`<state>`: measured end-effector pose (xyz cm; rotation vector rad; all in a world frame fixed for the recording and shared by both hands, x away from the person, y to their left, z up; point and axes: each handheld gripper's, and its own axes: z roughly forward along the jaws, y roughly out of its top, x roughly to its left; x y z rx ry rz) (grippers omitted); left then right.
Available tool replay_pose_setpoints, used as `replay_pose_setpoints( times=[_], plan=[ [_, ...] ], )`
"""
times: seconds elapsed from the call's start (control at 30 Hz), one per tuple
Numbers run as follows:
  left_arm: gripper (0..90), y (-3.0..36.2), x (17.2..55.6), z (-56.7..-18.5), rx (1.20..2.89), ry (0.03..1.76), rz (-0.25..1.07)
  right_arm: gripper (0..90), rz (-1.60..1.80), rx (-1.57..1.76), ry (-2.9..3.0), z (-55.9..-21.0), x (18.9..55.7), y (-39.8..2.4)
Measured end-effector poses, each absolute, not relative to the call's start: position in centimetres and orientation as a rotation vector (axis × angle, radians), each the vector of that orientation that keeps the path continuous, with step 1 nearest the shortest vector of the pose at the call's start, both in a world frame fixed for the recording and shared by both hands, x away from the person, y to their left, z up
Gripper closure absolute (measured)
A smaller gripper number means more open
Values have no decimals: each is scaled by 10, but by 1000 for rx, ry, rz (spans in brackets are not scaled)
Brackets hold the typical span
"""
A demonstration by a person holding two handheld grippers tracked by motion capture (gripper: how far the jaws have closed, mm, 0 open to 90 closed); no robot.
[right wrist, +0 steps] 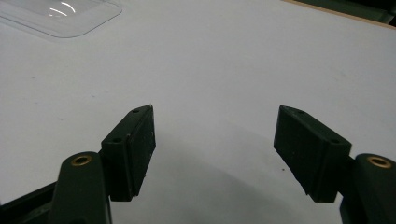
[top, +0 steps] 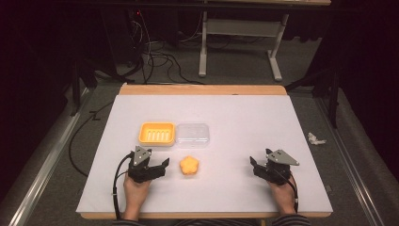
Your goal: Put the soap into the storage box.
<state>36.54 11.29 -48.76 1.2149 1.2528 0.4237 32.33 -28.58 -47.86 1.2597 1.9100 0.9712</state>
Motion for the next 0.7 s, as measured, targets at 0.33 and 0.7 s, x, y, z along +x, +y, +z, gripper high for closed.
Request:
replay_pose_setpoints(
  times=[0.33, 0.7],
  plan=[
    [203, 112, 365, -488, 1224, 1250, 429, 290, 944, 1262, 1916, -479, 323, -284],
    [199, 113, 366, -488, 1213, 1259, 437, 283, 942, 1258, 1914, -479, 324, -284]
  ],
)
